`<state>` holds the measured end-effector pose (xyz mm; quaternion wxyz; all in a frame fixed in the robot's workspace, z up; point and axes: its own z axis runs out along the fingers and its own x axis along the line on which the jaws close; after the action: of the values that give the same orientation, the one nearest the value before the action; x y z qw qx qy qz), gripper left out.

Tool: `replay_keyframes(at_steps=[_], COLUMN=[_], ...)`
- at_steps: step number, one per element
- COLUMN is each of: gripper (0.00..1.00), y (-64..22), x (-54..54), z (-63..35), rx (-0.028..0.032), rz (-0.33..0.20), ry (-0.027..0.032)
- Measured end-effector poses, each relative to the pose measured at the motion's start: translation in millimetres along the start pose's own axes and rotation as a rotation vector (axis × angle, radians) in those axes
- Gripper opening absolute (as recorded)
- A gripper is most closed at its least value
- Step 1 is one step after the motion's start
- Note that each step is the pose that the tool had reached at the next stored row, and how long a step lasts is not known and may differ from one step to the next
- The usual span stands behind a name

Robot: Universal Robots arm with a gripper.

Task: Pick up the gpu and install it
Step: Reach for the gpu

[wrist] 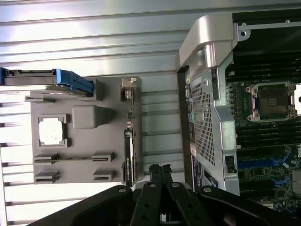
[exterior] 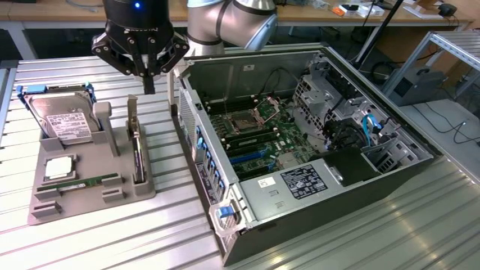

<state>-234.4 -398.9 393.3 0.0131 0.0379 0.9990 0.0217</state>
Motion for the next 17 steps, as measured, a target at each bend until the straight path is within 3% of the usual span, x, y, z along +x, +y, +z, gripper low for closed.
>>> replay_keyframes(at_steps=[17], gripper=[0.11], y=[-1.6], x=[21.7], z=[-0.6], rx=[0.0], rz=[0.0], ry=[0.0])
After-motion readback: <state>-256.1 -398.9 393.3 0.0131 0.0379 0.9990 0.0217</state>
